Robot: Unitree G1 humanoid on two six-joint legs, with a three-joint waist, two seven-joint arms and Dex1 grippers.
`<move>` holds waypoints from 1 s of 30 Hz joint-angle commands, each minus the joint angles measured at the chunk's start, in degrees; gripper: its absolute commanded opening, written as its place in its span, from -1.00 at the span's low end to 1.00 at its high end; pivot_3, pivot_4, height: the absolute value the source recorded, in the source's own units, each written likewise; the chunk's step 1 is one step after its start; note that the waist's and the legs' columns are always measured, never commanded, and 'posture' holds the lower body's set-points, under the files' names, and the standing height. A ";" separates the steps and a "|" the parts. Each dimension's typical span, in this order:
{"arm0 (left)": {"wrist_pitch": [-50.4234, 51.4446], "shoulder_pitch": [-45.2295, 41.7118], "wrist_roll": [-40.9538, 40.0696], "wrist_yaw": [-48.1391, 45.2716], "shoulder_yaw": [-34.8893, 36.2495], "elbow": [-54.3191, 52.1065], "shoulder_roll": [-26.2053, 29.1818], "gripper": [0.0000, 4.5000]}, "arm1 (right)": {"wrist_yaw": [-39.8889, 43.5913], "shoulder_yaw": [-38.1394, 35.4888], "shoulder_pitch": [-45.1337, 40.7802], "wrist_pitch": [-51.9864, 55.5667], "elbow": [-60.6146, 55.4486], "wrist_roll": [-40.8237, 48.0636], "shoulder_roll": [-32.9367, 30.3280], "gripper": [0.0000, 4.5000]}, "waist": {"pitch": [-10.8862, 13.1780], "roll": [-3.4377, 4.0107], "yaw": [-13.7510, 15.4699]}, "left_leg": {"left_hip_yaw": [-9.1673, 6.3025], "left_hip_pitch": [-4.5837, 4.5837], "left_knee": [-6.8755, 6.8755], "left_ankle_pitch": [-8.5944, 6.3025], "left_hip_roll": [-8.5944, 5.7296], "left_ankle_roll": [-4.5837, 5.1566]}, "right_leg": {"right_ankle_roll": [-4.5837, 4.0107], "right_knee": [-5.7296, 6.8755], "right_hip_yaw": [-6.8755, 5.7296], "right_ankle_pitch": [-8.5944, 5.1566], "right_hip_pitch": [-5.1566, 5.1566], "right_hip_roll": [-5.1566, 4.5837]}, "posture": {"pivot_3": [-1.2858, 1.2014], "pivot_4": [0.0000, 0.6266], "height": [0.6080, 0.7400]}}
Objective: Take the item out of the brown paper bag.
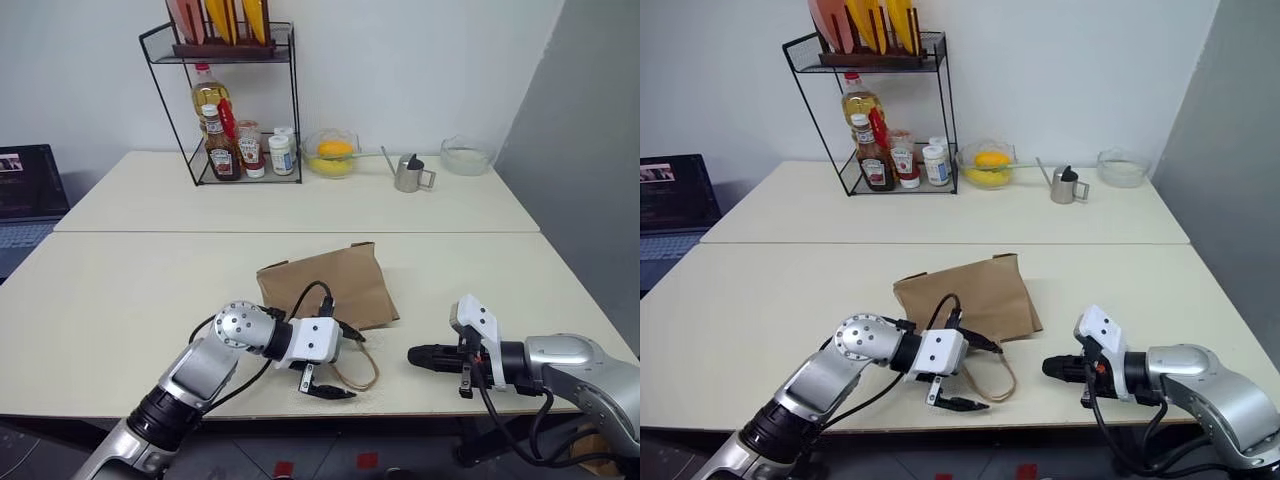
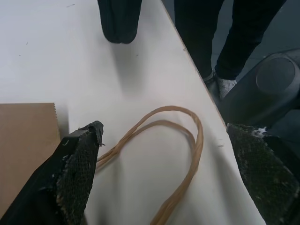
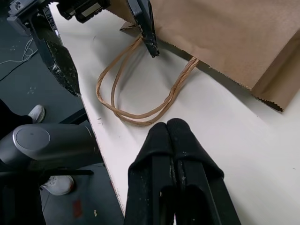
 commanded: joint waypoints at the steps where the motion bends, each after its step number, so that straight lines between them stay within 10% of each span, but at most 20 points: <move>1: -2.88 -0.60 2.48 1.51 -1.26 1.15 -0.48 0.99 | -0.46 -1.15 -0.22 0.04 -2.10 1.31 0.13 -1.00 | 0.00 0.00 0.01 | 0.00 -0.01 0.00 0.00 0.00 0.00 | 0.00 -0.01 0.00 0.00 0.00 0.00 | 0.03 -0.52 1.00; 10: -4.16 -2.64 5.75 5.33 -1.80 7.02 -3.68 0.73 | -0.70 -1.09 0.59 0.37 -3.01 1.60 -0.02 -1.00 | 0.00 0.00 0.02 | 0.00 -0.01 0.02 0.00 -0.01 0.01 | -0.01 0.00 0.00 0.01 0.00 0.00 | 0.03 -0.52 1.00; 22: 5.10 -2.39 -0.77 6.14 1.79 2.45 -4.30 -0.97 | 0.41 4.29 0.70 -3.19 -2.23 -1.18 1.14 -1.00 | 0.00 0.00 -0.01 | 0.00 0.00 0.03 -0.01 0.00 0.01 | 0.01 0.01 0.00 0.00 0.00 0.00 | 0.03 -0.52 1.00; 30: 13.52 -2.90 -3.92 9.60 5.69 1.34 -5.05 -0.99 | 1.75 8.57 1.01 -10.14 -1.72 -5.25 2.37 -1.00 | 0.00 0.00 -0.02 | -0.02 -0.01 0.05 -0.01 0.00 0.01 | 0.04 0.02 -0.02 -0.02 0.00 0.00 | 0.03 -0.52 1.00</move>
